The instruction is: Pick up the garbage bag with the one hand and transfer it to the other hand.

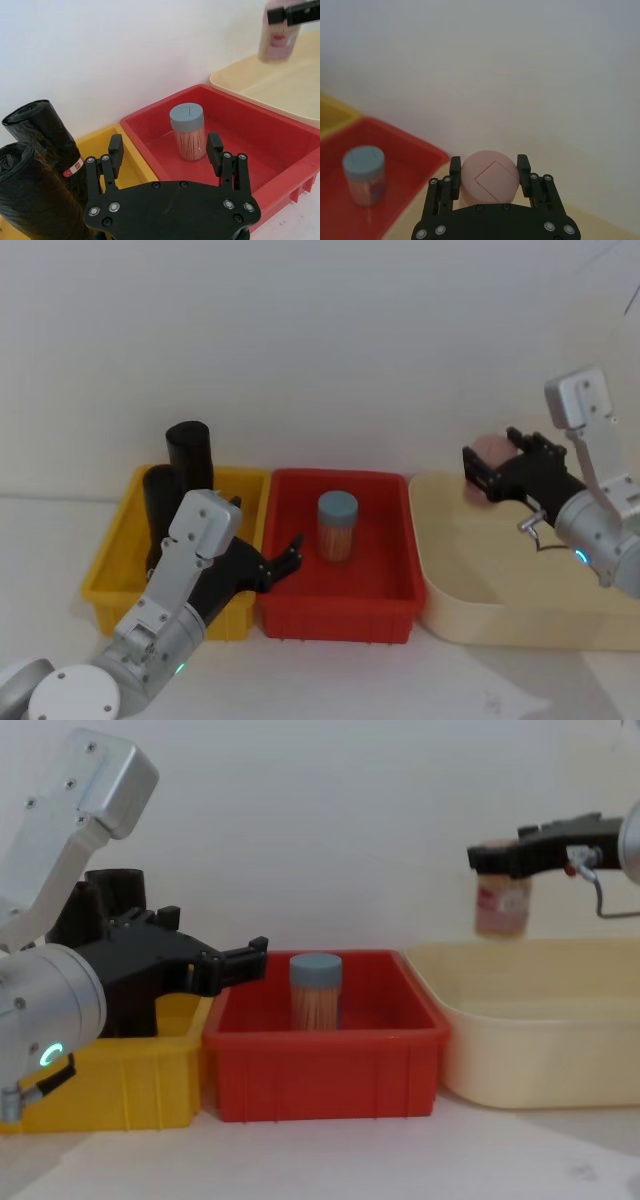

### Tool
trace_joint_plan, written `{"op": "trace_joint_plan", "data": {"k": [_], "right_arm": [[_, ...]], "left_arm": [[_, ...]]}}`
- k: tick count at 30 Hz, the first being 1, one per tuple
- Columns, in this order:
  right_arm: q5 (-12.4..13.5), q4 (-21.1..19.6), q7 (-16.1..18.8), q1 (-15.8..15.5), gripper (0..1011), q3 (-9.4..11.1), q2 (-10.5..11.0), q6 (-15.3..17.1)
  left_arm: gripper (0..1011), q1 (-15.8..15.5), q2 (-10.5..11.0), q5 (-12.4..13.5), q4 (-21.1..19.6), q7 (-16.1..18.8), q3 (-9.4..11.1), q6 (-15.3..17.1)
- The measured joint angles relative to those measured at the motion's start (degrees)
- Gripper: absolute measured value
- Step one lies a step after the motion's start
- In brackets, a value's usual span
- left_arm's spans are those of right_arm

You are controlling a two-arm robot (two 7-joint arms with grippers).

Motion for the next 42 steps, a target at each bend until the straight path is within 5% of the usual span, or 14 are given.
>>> {"op": "trace_joint_plan", "data": {"k": [3, 14, 29, 42], "right_arm": [[-0.6, 0.7, -0.1, 0.2, 682, -0.2, 0.3, 0.2], [-2.3, 3.0, -0.3, 0.6, 993, -0.7, 1.0, 0.8], [-3.1, 4.0, -0.4, 0.8, 1000, -1.0, 1.4, 1.0], [-3.3, 4.3, -0.4, 0.9, 1000, -1.1, 1.5, 1.1]], "left_arm": [[1002, 0.0, 0.0, 0.0, 0.0, 0.0, 0.0, 0.0], [1002, 0.0, 0.0, 0.0, 0.0, 0.0, 0.0, 0.0], [1001, 0.5, 0.2, -0.4, -1.0, -0.3, -0.4, 0.7], [1002, 6.9, 2.0, -2.9, -10.2, 1.8, -3.8, 7.5]]}}
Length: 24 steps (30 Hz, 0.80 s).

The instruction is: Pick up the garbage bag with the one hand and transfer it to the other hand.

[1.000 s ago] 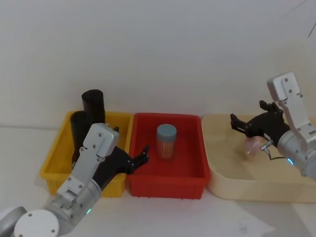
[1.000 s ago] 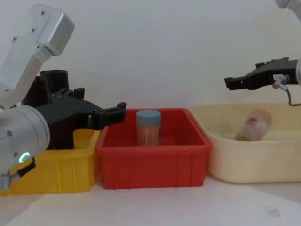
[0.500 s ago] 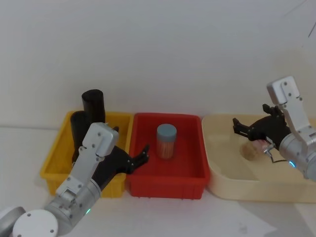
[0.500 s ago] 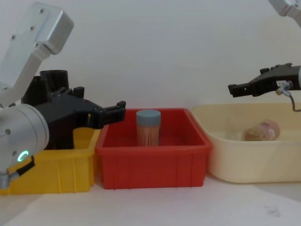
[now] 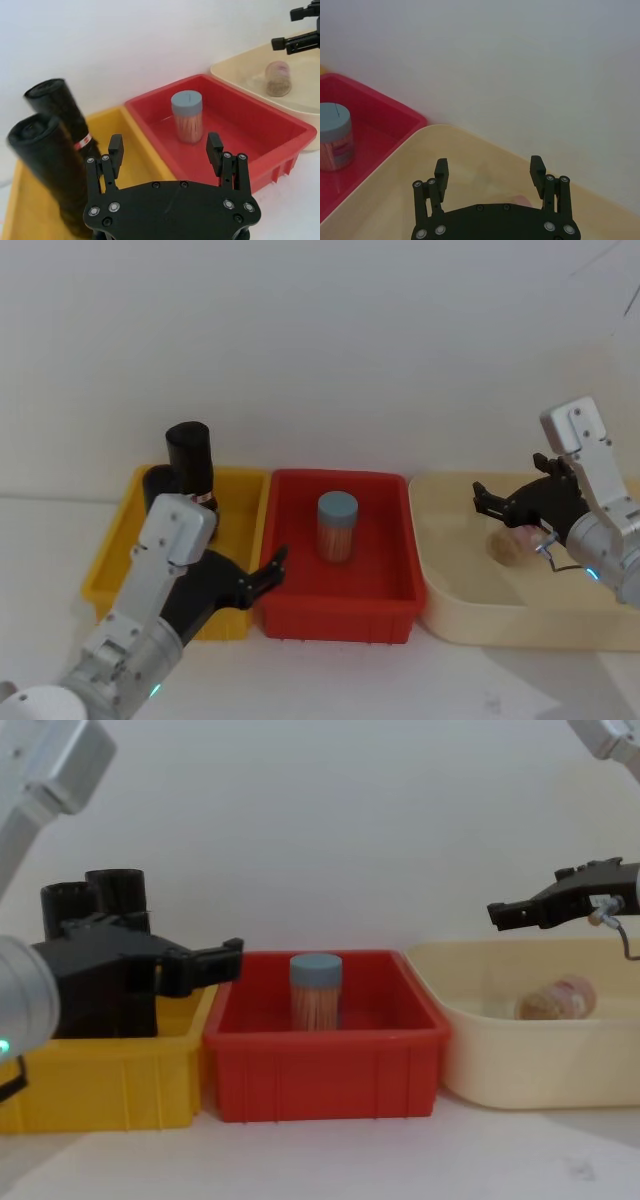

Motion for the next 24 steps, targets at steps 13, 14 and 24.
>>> {"op": "trace_joint_plan", "data": {"k": [13, 14, 24], "right_arm": [[-0.1, 0.1, 0.0, 0.0, 1000, 0.0, 0.1, 0.0], [-0.1, 0.1, 0.0, 0.0, 999, 0.0, 0.1, 0.0], [-0.1, 0.1, 0.0, 0.0, 1000, 0.0, 0.1, 0.0]], "left_arm": [[1002, 6.0, 0.8, -1.9, -6.9, 4.6, -5.5, 6.6], [1002, 6.1, 0.8, -2.0, -7.0, 4.7, -5.8, 6.9], [1002, 4.2, 1.3, -4.1, -5.7, 3.7, -9.0, 9.6]]}}
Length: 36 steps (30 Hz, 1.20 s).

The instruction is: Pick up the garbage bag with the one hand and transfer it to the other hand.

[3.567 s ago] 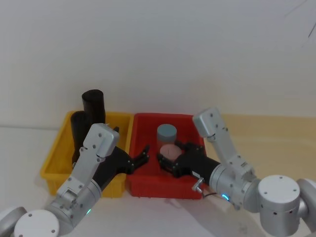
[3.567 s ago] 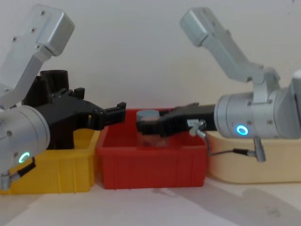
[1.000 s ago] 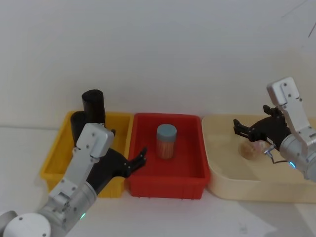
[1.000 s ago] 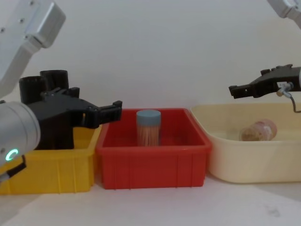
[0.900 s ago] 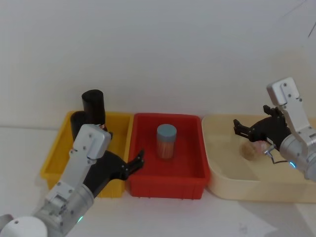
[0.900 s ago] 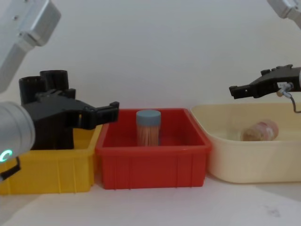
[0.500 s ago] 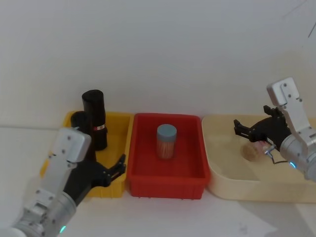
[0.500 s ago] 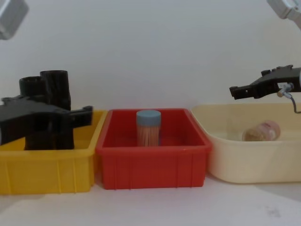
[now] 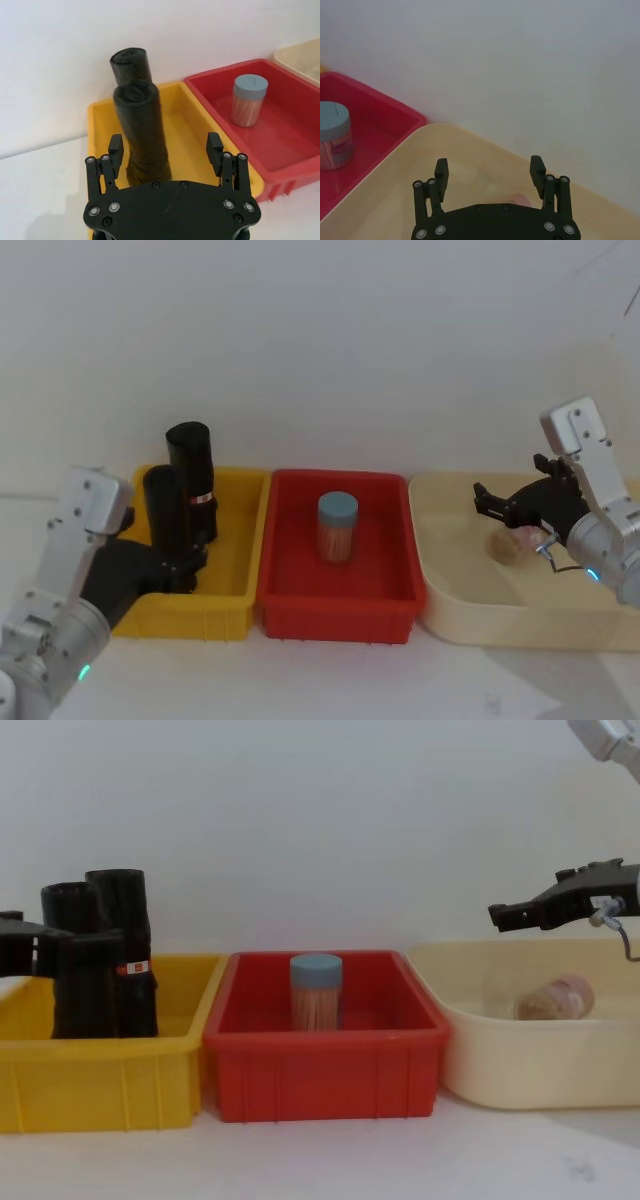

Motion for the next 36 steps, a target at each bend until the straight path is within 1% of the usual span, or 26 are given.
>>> {"op": "trace_joint_plan", "data": {"k": [7, 10, 11, 17, 21, 24, 26, 27, 28, 30, 36], "right_arm": [[0.0, 0.0, 0.0, 0.0, 1000, 0.0, 0.0, 0.0], [0.0, 0.0, 0.0, 0.0, 1000, 0.0, 0.0, 0.0], [0.0, 0.0, 0.0, 0.0, 1000, 0.0, 0.0, 0.0], [0.0, 0.0, 0.0, 0.0, 1000, 0.0, 0.0, 0.0], [0.0, 0.0, 0.0, 0.0, 999, 0.0, 0.0, 0.0], [0.0, 0.0, 0.0, 0.0, 1000, 0.0, 0.0, 0.0], [0.0, 0.0, 0.0, 0.0, 999, 0.0, 0.0, 0.0], [0.0, 0.0, 0.0, 0.0, 1000, 0.0, 0.0, 0.0], [0.0, 0.0, 0.0, 0.0, 999, 0.0, 0.0, 0.0], [0.0, 0.0, 0.0, 0.0, 999, 0.0, 0.0, 0.0], [0.0, 0.0, 0.0, 0.0, 1000, 0.0, 0.0, 0.0]], "left_arm": [[1002, -3.3, 0.5, -1.6, 3.5, -3.3, -1.1, 0.7], [1001, -5.4, 0.6, -2.5, 5.9, -5.1, -1.4, 0.8], [1001, -5.4, 0.6, -2.5, 5.9, -5.1, -1.4, 0.8], [1002, -9.5, 0.3, -3.8, 10.7, -8.6, -1.5, 0.9], [1002, -11.6, 0.0, -4.3, 13.3, -10.2, -1.4, 0.9], [992, -12.5, -0.2, -4.6, 14.5, -10.9, -1.4, 0.9], [950, -13.5, -0.4, -4.8, 15.8, -11.8, -1.3, 0.9], [950, -13.5, -0.4, -4.8, 15.8, -11.8, -1.3, 0.9], [908, -13.9, -0.4, -4.9, 16.2, -12.0, -1.3, 0.9], [865, -14.5, -0.5, -5.1, 16.9, -12.5, -1.2, 0.9], [685, -15.5, -0.7, -5.3, 18.2, -13.3, -1.2, 0.8]]}}
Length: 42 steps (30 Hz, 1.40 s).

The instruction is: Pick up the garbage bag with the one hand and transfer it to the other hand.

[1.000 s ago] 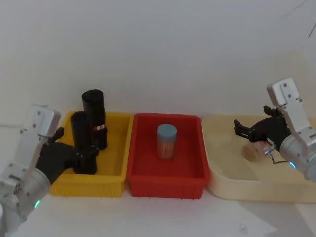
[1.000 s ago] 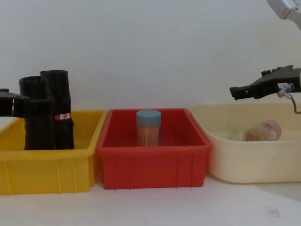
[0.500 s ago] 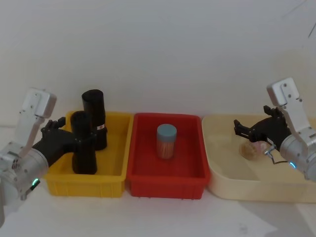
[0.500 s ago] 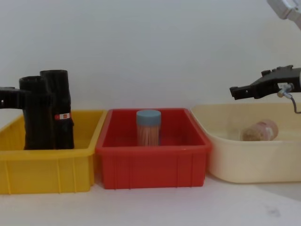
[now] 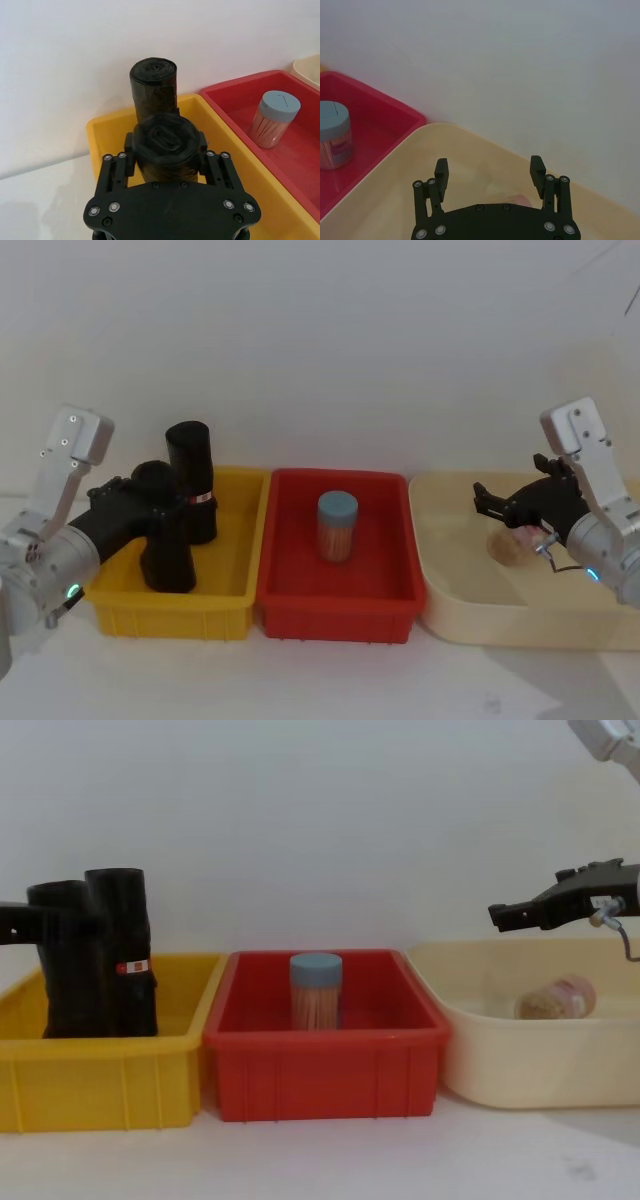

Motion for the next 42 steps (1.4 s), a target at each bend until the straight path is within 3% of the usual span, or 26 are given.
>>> {"op": "trace_joint_plan", "data": {"k": [3, 8, 17, 26, 36, 42], "right_arm": [[0.0, 0.0, 0.0, 0.0, 1000, 0.0, 0.0, 0.0], [0.0, 0.0, 0.0, 0.0, 1000, 0.0, 0.0, 0.0], [0.0, 0.0, 0.0, 0.0, 1000, 0.0, 0.0, 0.0], [0.0, 0.0, 0.0, 0.0, 1000, 0.0, 0.0, 0.0], [0.0, 0.0, 0.0, 0.0, 1000, 0.0, 0.0, 0.0], [0.0, 0.0, 0.0, 0.0, 1000, 0.0, 0.0, 0.0]], "left_arm": [[586, -0.4, 0.0, -0.1, 0.4, -0.3, 0.0, 0.0], [509, -0.6, -0.1, -0.1, 0.7, -0.5, 0.0, 0.0], [448, -0.9, -0.6, -0.1, 0.1, -1.2, 0.1, -0.6], [396, -3.1, -1.8, 0.0, -1.7, -2.6, 0.6, -2.1], [366, -9.1, -3.9, 0.0, -2.5, -4.8, 2.5, -2.4], [366, -13.2, -5.1, 0.1, -0.1, -6.6, 4.4, -2.1]]}}
